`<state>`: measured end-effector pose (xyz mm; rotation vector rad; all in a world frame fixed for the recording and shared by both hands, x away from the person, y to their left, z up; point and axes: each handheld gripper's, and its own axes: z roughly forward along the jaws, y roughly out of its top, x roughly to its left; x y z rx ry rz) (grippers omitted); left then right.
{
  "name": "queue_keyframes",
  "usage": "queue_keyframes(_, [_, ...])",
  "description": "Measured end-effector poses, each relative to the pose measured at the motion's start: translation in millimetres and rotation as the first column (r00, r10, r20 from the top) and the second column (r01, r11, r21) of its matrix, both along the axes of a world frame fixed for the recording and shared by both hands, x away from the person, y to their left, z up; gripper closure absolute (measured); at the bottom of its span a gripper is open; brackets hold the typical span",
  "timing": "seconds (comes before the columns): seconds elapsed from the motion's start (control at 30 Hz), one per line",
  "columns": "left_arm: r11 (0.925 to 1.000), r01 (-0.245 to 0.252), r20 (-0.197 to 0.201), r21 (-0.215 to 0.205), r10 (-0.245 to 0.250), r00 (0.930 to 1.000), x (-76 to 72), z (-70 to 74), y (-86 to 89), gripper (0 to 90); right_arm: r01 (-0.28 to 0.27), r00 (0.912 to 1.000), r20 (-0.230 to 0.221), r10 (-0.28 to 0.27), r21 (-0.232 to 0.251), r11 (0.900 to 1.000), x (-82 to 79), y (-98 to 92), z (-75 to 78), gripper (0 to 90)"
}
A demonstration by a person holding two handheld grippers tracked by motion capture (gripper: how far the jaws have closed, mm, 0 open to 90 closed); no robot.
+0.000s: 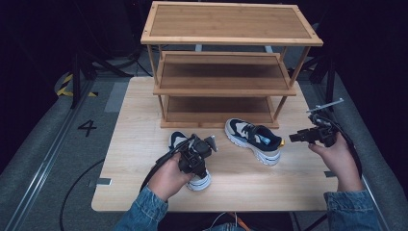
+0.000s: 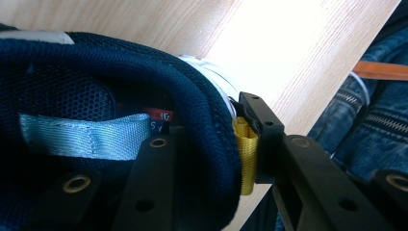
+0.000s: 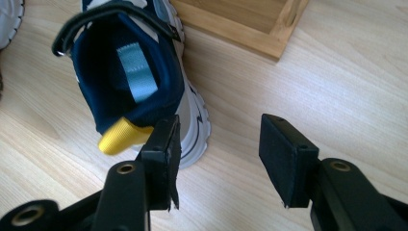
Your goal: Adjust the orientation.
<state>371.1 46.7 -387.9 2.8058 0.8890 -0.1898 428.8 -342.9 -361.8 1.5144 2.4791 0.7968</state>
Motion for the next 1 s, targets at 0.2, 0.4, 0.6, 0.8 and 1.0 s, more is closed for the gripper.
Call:
queue_keyframes(0.2, [0.9986,0.052,0.016,-0.013,-0.051,0.9986,0.1,10.5,-4.7,70.7,0.017,0.9998,-0.009,-0.018,-0.012,1.0,-7.5,-4.1,-3.4,50.2])
queue_keyframes(0.4, [0.9966,0.078,0.063,-0.026,-0.076,0.9951,-2.0,28.0,-6.0,70.5,0.028,0.9996,-0.01,-0.028,-0.015,1.0,-12.2,-7.4,-4.0,50.1])
queue_keyframes(0.6, [0.9929,0.101,0.092,-0.062,-0.095,0.9912,1.3,45.2,-4.2,70.6,0.042,0.9991,-0.011,-0.042,-0.013,0.999,-16.8,-12.4,-5.6,50.0])
queue_keyframes(0.8, [0.9887,0.127,0.119,-0.079,-0.117,0.986,6.6,57.7,-2.3,70.6,0.048,0.9985,-0.024,-0.048,-0.016,0.999,-19.6,-12.5,-9.5,50.0])
queue_keyframes(1.0, [0.9831,0.17,0.158,-0.067,-0.158,0.9747,8.0,68.4,-4.4,70.6,0.057,0.9979,-0.031,-0.057,-0.019,0.998,-22.1,-14.0,-10.9,50.0])
